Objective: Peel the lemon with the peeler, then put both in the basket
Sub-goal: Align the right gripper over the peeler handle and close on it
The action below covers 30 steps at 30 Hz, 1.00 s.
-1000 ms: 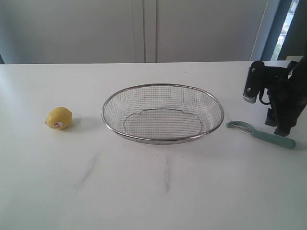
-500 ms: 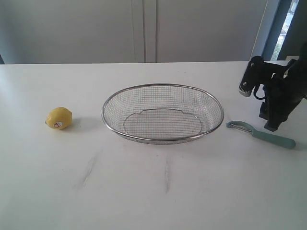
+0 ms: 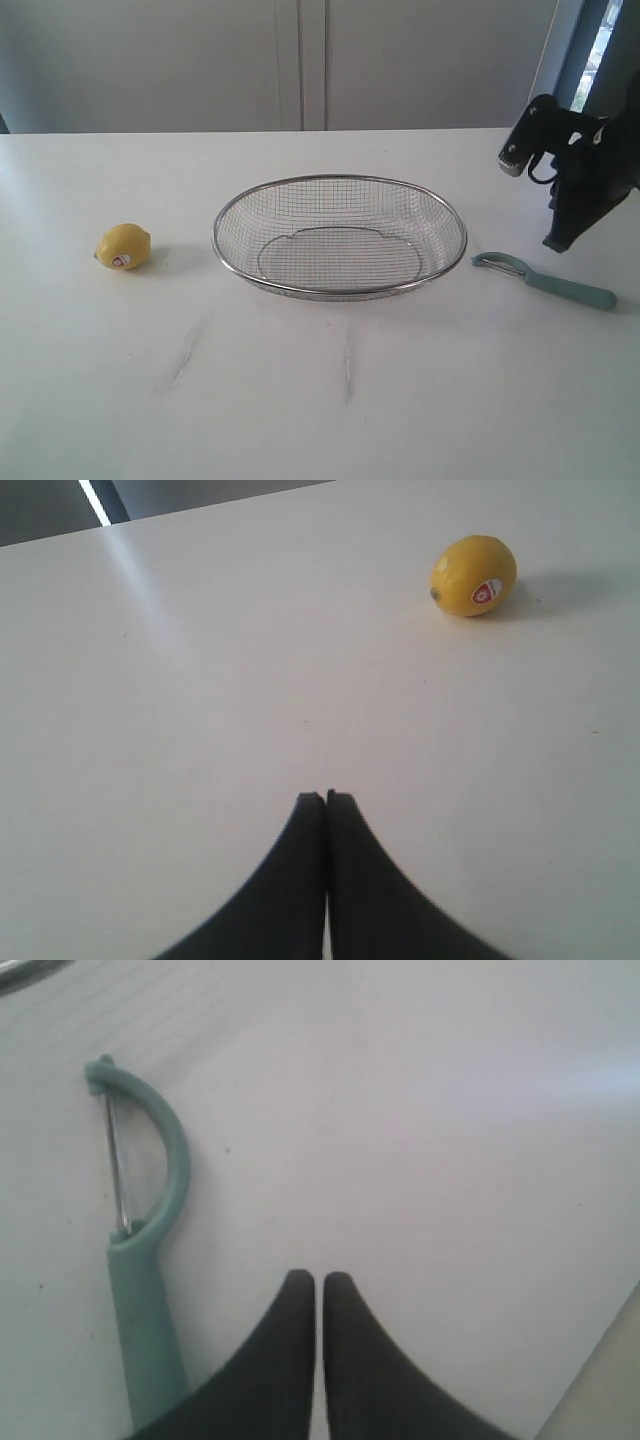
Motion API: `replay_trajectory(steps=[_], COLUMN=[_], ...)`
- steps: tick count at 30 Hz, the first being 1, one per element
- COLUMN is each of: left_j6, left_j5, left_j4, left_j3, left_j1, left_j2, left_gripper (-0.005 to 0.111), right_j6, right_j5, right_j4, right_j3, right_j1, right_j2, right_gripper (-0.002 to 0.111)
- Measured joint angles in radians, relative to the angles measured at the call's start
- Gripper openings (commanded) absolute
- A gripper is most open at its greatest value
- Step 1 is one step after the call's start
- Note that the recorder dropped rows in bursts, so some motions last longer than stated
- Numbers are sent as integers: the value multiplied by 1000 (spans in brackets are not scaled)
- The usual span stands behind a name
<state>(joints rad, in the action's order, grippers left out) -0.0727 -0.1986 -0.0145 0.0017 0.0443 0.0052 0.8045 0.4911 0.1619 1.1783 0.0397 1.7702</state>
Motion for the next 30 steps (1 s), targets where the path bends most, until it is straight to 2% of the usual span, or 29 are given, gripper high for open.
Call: replay_trajectory(steps=[4, 11, 16, 23, 28, 30], left_j6=[0, 0, 0, 0, 0, 0], left_j5=[0, 0, 0, 0, 0, 0], left_j4=[0, 0, 0, 0, 0, 0], left_j3=[0, 0, 0, 0, 0, 0], left_j1=[0, 0, 0, 0, 0, 0], left_j2=[0, 0, 0, 0, 0, 0], left_gripper=[1, 1, 1, 1, 1, 1], right_j6=[-16, 67, 101, 289, 311, 311], right_j5=[73, 442, 491, 513, 515, 509], right_j4=[-86, -244, -258, -261, -263, -263], right_j3=[90, 235, 244, 244, 244, 244], right_j1=[-27, -109, -115, -115, -115, -115], right_j2=[12, 86, 121, 151, 175, 184], right_gripper=[0, 0, 2, 33, 59, 65])
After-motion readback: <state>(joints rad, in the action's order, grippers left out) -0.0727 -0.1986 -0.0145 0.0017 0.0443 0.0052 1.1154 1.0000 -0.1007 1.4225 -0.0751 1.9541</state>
